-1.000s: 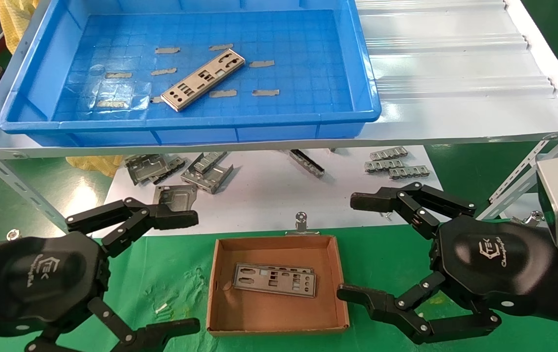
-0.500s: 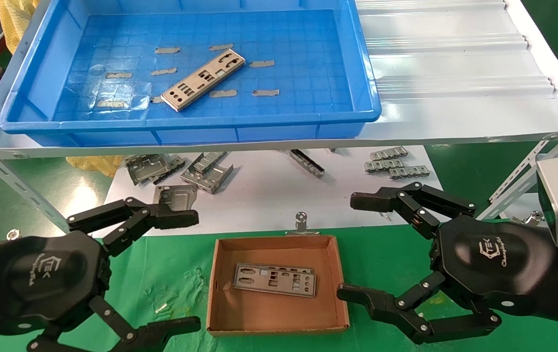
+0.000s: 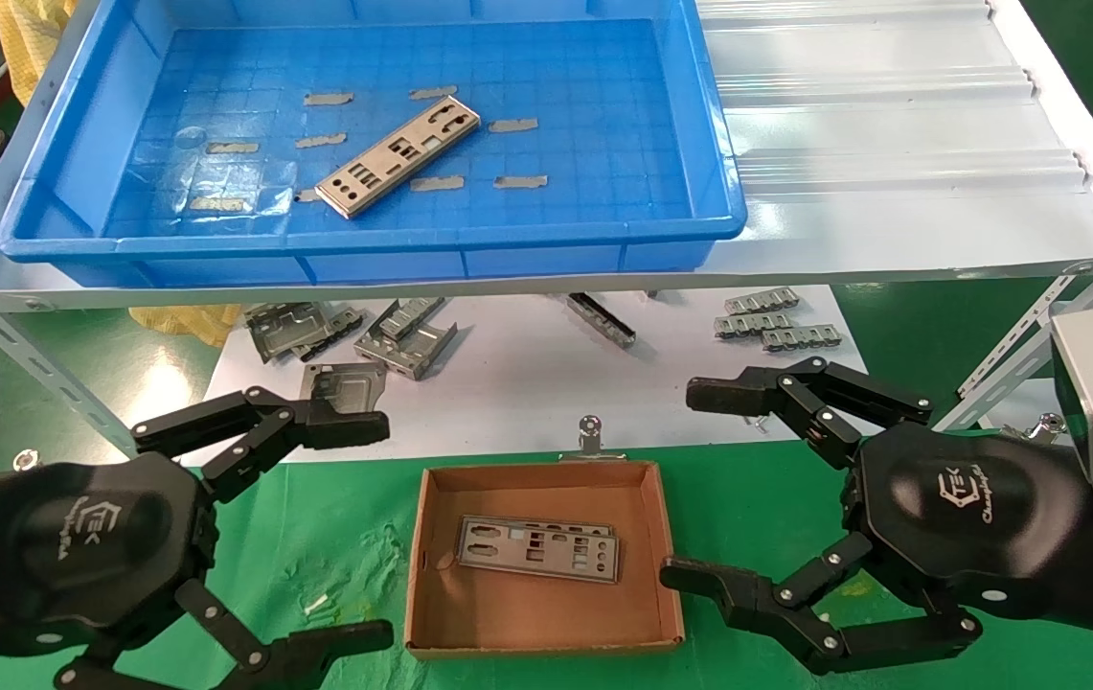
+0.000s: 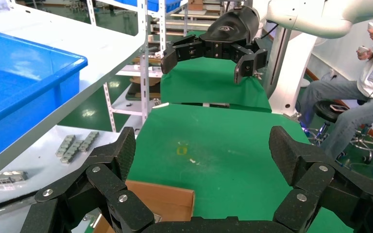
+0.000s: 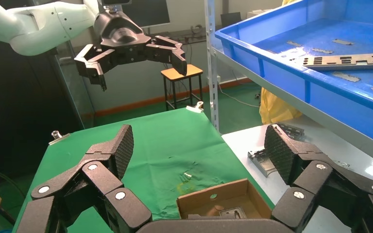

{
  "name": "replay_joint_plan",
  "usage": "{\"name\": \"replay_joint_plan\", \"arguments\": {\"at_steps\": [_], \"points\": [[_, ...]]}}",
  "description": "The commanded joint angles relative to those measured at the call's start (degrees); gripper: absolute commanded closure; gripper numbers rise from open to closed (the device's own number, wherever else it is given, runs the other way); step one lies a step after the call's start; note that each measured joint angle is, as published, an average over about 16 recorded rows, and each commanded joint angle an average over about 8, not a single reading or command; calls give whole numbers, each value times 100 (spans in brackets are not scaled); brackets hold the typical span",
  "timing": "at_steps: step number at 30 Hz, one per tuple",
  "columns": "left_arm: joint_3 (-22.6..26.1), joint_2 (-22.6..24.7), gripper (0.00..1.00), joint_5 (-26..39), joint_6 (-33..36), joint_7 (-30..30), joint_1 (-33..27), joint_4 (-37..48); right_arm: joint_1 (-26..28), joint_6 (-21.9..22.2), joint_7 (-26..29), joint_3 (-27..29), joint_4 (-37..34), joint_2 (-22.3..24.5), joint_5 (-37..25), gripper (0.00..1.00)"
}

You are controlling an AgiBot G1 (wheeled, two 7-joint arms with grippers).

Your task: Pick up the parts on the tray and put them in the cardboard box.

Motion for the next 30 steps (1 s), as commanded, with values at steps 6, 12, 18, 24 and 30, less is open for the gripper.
{"name": "replay_joint_plan", "arguments": {"at_steps": [6,12,18,24,30], "points": [[3,2,0,1,0,2,-2,3,0,0,0,0,0,0,0,0],[4,4,0,1,0,2,-3,6,0,0,0,0,0,0,0,0],[4,4,0,1,0,2,-3,7,0,0,0,0,0,0,0,0],[4,4,0,1,0,2,-3,7,0,0,0,0,0,0,0,0],[4,4,0,1,0,2,-3,7,0,0,0,0,0,0,0,0]]}}
